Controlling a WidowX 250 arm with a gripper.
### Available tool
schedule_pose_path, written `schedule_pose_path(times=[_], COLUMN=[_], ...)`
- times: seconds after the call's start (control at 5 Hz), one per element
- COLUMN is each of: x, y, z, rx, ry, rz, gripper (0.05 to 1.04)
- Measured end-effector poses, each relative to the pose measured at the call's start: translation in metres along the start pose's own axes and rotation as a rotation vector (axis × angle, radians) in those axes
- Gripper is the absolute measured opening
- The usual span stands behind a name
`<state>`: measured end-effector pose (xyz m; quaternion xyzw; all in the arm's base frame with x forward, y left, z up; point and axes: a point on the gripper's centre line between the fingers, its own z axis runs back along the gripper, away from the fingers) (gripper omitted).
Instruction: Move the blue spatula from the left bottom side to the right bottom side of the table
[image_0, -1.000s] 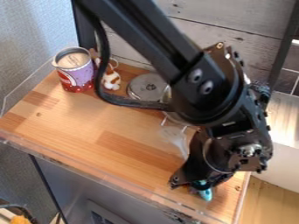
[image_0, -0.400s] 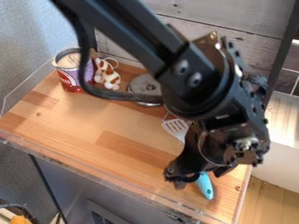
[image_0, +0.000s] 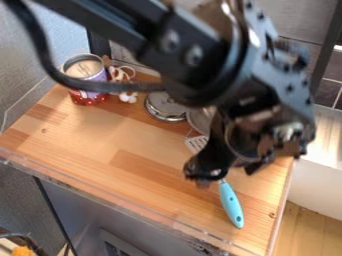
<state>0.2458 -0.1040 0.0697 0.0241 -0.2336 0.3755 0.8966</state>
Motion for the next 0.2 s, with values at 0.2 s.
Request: schedule_pose_path(times=[0.2], x=[0.0126], y=[0.0053], z=[0.0191], rx=[-0.011], ry=[-0.031], rz=[0.011], gripper=[1.001])
